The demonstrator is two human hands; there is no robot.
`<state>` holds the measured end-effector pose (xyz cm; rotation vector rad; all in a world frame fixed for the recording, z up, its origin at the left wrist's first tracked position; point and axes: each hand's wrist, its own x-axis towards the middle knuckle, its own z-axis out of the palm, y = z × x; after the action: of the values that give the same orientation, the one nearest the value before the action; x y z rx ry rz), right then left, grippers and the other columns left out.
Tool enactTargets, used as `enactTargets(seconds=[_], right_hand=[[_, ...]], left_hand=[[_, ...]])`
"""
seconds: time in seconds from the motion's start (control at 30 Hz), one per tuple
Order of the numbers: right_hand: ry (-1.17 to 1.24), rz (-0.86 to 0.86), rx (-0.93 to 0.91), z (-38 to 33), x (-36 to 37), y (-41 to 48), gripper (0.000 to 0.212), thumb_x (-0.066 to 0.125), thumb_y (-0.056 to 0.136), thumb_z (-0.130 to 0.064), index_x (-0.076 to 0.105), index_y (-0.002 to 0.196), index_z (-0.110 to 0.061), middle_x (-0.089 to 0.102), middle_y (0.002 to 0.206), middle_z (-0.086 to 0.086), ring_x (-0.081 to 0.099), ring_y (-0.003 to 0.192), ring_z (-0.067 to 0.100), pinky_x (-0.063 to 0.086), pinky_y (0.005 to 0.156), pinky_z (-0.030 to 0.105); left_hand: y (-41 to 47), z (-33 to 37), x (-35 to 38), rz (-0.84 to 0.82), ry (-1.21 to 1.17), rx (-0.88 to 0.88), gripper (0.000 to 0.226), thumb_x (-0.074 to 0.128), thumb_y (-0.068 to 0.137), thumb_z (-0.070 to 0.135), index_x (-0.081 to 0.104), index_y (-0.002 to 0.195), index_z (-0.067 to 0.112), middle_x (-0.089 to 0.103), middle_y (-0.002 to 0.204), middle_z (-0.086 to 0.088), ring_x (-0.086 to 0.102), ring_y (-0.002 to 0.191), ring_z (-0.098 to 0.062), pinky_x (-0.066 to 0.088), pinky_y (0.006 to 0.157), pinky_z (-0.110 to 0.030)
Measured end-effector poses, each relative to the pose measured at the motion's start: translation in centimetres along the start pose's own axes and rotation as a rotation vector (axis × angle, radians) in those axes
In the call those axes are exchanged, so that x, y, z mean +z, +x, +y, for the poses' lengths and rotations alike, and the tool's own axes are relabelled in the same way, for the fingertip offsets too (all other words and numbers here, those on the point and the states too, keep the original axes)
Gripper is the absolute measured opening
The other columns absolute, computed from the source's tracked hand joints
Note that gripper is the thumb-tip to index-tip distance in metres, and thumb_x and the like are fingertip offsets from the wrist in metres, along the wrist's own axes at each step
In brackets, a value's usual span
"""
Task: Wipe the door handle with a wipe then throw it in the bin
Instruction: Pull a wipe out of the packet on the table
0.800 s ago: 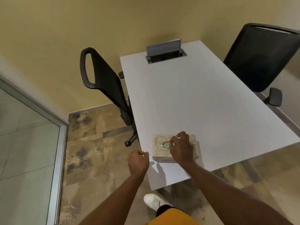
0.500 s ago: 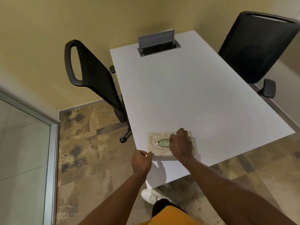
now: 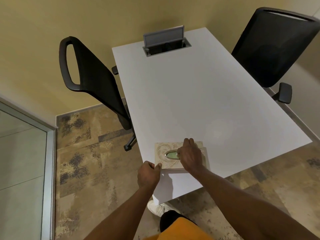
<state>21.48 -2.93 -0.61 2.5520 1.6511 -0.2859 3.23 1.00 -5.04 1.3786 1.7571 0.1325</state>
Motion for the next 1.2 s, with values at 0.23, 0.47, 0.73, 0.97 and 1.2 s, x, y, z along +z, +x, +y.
enactTargets(seconds=[0.23,0.47,0.73,0.97,1.2], right_hand=[[0.020,-0.011,-0.187,1.0,0.0,1.4,0.020,0.065,0.103,-0.020,0.079,0.109,-0.006,0.060,0.113,0.011,0.061,0.113,0.029,0.063,0.076,0.041],[-0.031,0.030,-0.381,2.1,-0.9,1.6,0.026,0.055,0.101,-0.022,0.076,0.096,-0.008,0.060,0.106,0.008,0.056,0.107,0.026,0.052,0.061,0.036],[0.326,0.121,-0.212,3.3,-1.4,0.2,0.016,0.076,0.090,-0.022,0.076,0.087,-0.006,0.062,0.099,0.008,0.057,0.098,0.024,0.047,0.060,0.031],[0.913,-0.027,0.010,2.8,-3.7,0.5,0.008,0.082,0.088,-0.012,0.077,0.083,-0.015,0.069,0.101,0.004,0.067,0.097,0.019,0.054,0.080,0.031],[1.290,-0.166,0.093,0.2,-5.8,-0.2,0.021,0.072,0.097,-0.004,0.077,0.080,-0.016,0.079,0.082,-0.005,0.074,0.078,0.006,0.066,0.072,0.029]], left_hand=[[-0.1,0.4,-0.4,0.025,0.070,-0.015,0.038,0.087,0.094,0.054,0.065,0.086,0.024,0.074,0.088,0.002,0.073,0.087,-0.022,0.062,0.082,-0.040],[-0.1,1.0,-0.7,0.030,0.147,-0.015,0.037,0.087,0.094,0.054,0.068,0.091,0.023,0.074,0.093,0.001,0.074,0.091,-0.025,0.062,0.084,-0.039],[-0.4,1.6,-0.6,0.055,0.208,-0.020,0.035,0.087,0.095,0.052,0.070,0.099,0.022,0.071,0.095,0.001,0.071,0.093,-0.025,0.056,0.081,-0.036],[-0.9,2.1,-1.2,0.047,0.200,-0.023,0.039,0.089,0.093,0.051,0.075,0.106,0.018,0.078,0.106,-0.003,0.077,0.101,-0.028,0.052,0.076,-0.035],[-1.6,1.0,-3.5,0.054,-0.009,-0.031,0.025,0.092,0.094,0.035,0.075,0.093,0.016,0.078,0.092,-0.003,0.077,0.090,-0.027,0.063,0.079,-0.040]])
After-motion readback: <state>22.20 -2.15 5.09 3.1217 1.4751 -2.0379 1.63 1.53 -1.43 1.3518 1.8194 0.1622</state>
